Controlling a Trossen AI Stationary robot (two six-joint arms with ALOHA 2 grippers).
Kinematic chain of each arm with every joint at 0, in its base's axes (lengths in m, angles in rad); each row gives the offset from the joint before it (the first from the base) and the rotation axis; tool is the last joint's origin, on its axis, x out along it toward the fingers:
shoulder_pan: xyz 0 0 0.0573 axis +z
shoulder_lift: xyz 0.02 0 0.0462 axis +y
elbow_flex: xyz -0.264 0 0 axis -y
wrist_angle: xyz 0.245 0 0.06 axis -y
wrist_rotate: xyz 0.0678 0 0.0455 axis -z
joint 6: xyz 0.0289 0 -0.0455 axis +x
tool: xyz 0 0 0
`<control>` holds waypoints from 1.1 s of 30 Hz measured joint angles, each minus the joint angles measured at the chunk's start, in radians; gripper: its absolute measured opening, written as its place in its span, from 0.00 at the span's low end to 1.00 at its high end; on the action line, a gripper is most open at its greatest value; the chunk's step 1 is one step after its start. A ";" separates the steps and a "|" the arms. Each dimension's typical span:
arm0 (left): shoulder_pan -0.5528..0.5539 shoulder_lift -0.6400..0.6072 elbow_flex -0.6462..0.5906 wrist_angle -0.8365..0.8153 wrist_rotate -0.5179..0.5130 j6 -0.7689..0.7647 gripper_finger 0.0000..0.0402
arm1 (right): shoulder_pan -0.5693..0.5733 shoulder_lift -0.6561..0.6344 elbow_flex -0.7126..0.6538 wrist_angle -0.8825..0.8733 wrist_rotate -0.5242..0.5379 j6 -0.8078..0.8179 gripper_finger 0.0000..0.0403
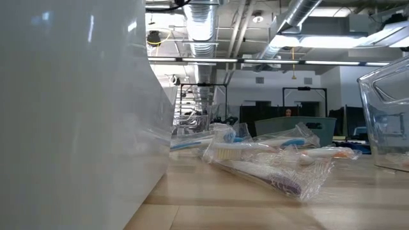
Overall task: Pick & Place Toothbrushes
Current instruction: Put the green toothbrush into the top transparent bin
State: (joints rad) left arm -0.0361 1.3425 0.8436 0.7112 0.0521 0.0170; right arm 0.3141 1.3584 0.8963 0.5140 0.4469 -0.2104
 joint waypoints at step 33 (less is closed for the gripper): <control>0.553 0.268 0.940 -1.218 -0.030 -0.444 0.05 | -0.015 -0.387 0.000 -0.584 0.007 0.177 0.77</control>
State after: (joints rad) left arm 0.5165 1.6103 1.7835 -0.5069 0.0224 -0.4266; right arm 0.2987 0.9714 0.8963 -0.0699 0.4538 -0.0333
